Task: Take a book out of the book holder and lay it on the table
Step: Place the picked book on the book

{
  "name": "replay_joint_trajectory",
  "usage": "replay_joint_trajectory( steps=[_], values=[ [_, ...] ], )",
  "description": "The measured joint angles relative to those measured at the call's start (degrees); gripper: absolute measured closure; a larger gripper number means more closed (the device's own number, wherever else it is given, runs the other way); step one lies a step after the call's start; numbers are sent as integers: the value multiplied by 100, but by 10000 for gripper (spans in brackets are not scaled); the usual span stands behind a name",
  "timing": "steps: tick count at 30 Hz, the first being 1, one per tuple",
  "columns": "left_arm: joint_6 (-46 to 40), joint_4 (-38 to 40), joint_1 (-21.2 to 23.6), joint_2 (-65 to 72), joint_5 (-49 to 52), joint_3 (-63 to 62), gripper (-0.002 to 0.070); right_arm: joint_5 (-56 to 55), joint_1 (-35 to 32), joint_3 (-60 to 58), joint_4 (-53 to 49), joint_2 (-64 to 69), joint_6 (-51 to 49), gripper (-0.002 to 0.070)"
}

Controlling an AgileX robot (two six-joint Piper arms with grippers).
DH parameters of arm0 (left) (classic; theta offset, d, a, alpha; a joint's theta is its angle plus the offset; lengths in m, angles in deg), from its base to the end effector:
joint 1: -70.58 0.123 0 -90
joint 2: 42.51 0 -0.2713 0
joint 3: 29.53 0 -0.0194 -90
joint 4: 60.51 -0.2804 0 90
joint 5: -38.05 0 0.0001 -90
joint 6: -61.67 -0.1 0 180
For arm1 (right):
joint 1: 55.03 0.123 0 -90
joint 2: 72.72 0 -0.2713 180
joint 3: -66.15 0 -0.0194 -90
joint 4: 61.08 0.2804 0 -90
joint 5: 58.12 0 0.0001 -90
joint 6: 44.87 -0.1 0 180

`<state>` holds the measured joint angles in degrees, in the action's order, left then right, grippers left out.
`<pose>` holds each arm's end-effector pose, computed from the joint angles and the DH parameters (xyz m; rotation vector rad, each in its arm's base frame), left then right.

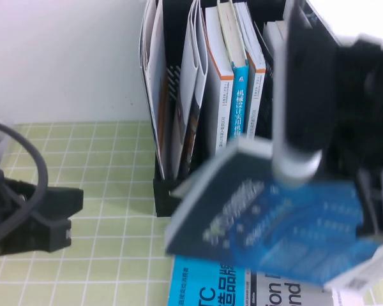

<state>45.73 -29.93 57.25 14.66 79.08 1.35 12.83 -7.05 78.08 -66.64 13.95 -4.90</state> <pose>0.1964 -0.0809 0.3259 0.2964 2.1787 -0.5823 0.2115 0.2211 0.4041 -1.7645 1.8227 -0.0738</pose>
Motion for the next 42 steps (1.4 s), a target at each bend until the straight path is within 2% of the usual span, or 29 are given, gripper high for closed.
replay_joint_trajectory(
  steps=[3, 11, 16, 21, 25, 32, 42],
  values=[
    [-25, 174, 0, -63, -87, 133, 678, -44, 309, -554, -617, -9, -546, 544],
    [-124, 372, 0, -63, -155, 162, 678, -811, 1106, -1390, -3186, -9, -2980, 544],
    [-176, 404, 0, -63, -155, 171, 678, -1094, 1460, -1469, -4148, -9, -3731, 544],
    [-283, 402, 0, -63, -194, 171, 678, -1463, 1514, -1613, -3111, 139, -3869, 544],
    [-327, 420, 0, -63, -447, 171, 678, -2421, 1563, -2217, -2369, 524, -3997, 544],
    [-327, 482, 0, -63, -557, 171, 678, -3298, 1584, -2861, -2042, 1311, -4275, 544],
    [-348, 505, 0, -63, -182, 171, 678, -3329, 1619, -2821, -1600, 1805, -3965, 538]
  ],
)
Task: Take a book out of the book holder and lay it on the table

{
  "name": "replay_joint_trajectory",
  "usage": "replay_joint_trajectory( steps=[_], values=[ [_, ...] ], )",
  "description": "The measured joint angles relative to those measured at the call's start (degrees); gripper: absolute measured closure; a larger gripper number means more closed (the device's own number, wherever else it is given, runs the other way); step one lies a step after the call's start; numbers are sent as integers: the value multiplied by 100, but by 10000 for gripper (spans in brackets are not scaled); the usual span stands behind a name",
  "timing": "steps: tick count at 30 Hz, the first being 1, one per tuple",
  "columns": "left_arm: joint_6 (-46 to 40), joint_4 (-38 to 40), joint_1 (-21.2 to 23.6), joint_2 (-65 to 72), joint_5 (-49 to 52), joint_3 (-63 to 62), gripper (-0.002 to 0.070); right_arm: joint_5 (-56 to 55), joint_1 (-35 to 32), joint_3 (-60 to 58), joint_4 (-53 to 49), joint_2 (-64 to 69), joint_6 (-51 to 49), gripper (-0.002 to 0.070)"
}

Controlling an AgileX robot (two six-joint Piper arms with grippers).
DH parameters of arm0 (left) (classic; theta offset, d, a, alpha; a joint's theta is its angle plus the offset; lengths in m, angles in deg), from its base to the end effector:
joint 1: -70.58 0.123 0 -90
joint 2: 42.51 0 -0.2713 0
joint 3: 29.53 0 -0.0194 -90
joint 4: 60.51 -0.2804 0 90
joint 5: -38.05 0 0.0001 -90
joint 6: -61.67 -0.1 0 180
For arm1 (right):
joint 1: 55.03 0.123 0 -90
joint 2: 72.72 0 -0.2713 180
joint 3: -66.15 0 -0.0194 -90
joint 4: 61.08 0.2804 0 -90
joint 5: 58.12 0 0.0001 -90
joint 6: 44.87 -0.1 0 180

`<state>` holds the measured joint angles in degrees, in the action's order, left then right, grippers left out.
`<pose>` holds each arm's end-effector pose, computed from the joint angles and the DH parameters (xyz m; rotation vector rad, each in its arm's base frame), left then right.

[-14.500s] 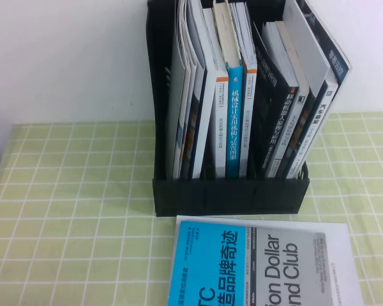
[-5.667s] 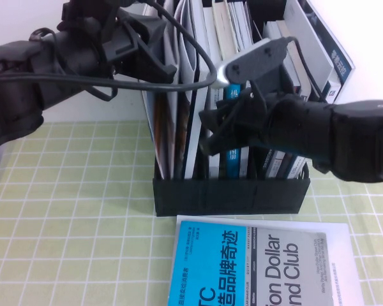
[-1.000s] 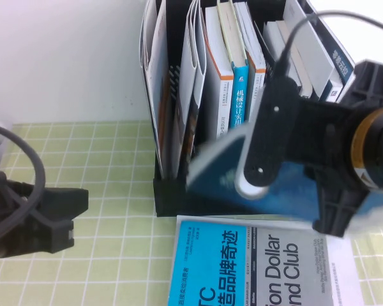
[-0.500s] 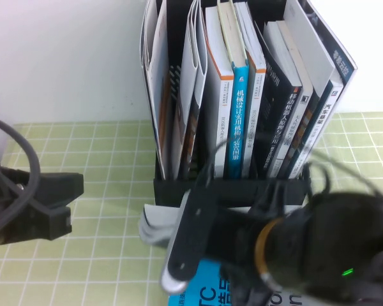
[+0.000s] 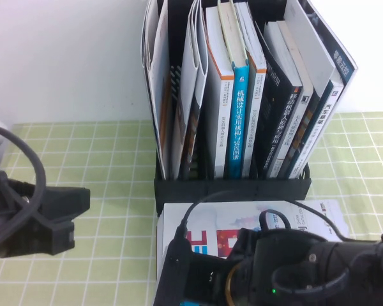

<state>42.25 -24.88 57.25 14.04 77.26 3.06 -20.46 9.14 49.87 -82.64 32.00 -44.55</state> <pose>0.1946 -0.0840 0.3227 0.2938 2.1434 -0.6364 0.1761 0.3122 0.1681 -1.7080 2.0657 -0.0617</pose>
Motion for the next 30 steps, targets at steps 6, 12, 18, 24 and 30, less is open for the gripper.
replay_joint_trajectory(
  steps=[6, 12, 18, 24, 30],
  values=[
    [-45, 0, 0, 0, 98, 0, 678, 675, -73, 345, 539, 49, 446, 339],
    [-583, 315, 0, -70, -280, 275, 678, 1204, -153, 1027, 1783, -231, 2273, 248],
    [-1677, 1380, 0, -536, -502, 905, 678, 1987, -180, 1697, 2413, -692, 3041, 267],
    [-2398, 2097, 0, -1669, -605, 1712, 678, 2287, -329, 1886, 2499, -1512, 3068, 555],
    [-2240, 2173, 0, -3122, -710, 2414, 678, 2441, -980, 1465, 2701, -2615, 3013, 667]
  ],
)
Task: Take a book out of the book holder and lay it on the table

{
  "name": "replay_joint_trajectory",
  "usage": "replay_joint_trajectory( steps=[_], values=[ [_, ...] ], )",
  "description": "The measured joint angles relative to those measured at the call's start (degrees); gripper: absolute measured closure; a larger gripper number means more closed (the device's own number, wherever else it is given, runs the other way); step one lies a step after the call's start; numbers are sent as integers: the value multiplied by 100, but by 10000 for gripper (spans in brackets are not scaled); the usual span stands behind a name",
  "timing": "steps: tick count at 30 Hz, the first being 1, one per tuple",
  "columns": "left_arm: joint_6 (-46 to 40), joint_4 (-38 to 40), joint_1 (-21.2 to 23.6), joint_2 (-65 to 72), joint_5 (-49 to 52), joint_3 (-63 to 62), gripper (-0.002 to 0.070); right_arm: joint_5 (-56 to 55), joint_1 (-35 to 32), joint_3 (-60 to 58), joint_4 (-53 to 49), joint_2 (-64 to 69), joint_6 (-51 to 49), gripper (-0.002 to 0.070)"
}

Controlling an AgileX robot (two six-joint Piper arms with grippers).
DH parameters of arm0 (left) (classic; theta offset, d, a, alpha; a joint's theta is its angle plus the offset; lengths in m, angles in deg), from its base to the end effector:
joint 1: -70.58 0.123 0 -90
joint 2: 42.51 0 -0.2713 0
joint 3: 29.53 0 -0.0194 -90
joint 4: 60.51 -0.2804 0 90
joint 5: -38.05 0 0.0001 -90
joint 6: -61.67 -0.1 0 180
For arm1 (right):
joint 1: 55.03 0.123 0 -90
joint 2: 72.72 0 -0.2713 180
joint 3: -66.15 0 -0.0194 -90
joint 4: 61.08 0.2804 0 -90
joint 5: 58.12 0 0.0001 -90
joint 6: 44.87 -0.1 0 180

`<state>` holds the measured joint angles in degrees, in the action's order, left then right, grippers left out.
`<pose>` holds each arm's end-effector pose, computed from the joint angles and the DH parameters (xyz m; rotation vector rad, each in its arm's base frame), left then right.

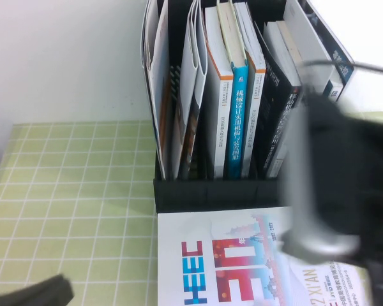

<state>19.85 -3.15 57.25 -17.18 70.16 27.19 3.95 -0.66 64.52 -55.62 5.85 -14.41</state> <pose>0.1041 -0.0707 0.2803 0.3788 1.7530 -0.7146 0.1564 0.2327 0.3770 -1.6724 1.8600 0.2988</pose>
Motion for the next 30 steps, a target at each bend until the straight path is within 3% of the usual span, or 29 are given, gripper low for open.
replay_joint_trajectory(
  steps=[9, 17, 21, 30],
  values=[
    [353, -170, 0, -1112, -602, 845, 678, -1254, -652, -2391, 174, -2415, -310, 677],
    [362, -284, 0, -1112, -1683, 1196, 678, -1951, -675, -4469, -1335, -4103, -2054, 678],
    [362, -284, 0, -1112, -1990, 1205, 678, -1964, -706, -4839, -1833, -4510, -2721, 678],
    [362, -63, 0, -1112, -2070, 1209, 678, -1785, -709, -4864, -1900, -4622, -2875, 678]
  ],
)
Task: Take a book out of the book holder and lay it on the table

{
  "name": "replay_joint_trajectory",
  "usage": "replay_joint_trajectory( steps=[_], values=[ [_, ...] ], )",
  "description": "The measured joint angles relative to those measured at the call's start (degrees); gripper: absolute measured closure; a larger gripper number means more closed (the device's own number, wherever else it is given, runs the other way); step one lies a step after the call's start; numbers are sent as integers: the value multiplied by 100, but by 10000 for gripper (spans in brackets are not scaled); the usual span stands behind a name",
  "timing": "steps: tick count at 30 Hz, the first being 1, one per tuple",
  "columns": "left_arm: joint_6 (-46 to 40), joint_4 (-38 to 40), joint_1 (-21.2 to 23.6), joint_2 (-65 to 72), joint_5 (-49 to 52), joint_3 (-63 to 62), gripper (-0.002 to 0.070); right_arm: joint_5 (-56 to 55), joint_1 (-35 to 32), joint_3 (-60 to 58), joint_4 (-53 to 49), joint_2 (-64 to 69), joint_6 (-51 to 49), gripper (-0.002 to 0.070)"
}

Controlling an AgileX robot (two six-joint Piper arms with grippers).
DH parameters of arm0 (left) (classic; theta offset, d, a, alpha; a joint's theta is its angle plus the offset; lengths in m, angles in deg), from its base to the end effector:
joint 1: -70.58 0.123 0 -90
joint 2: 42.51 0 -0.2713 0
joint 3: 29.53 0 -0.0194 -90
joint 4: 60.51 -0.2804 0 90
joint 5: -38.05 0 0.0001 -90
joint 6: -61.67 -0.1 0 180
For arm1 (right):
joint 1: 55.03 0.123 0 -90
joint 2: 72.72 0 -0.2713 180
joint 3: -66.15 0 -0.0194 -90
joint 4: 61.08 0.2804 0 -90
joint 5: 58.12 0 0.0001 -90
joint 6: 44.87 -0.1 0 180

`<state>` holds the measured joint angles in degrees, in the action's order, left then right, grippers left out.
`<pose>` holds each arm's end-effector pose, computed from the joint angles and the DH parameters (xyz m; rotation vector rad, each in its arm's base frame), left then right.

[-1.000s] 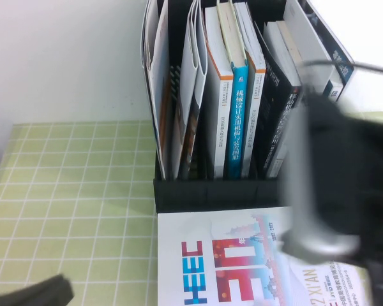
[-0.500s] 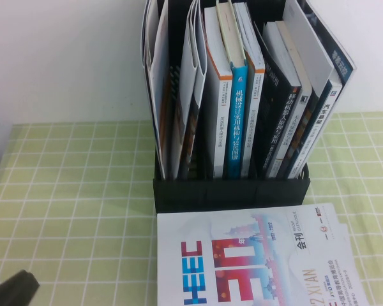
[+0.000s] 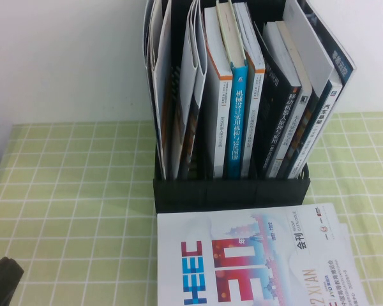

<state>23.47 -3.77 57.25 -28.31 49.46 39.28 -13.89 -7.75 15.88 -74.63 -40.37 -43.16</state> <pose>0.1047 -0.0419 0.2440 0.0685 1.5850 -0.5589 0.0976 0.0815 0.2653 -0.9965 1.9561 0.1712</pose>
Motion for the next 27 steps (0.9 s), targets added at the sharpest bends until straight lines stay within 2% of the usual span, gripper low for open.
replay_joint_trajectory(
  steps=[8, 11, 16, 19, 23, 27],
  values=[
    [0, -18, 0, 0, 116, 22, 678, 8, 0, 0, 70, 0, -11, 678],
    [187, -766, 0, 0, 57, 131, 678, 23, 0, 0, 70, 0, -11, 678],
    [2221, -2614, 139, -165, -827, 742, 678, 27, 0, 0, 82, 0, -20, 678],
    [2722, -3071, 409, -423, -948, 940, 678, 27, 0, 0, 82, 0, -20, 678],
    [3384, -3783, 1003, -654, -449, 940, 678, 27, 0, 0, 93, 0, -20, 678],
    [4539, -4858, 1652, -669, 673, 949, 678, 37, 0, 0, 94, 0, -20, 678]
  ],
)
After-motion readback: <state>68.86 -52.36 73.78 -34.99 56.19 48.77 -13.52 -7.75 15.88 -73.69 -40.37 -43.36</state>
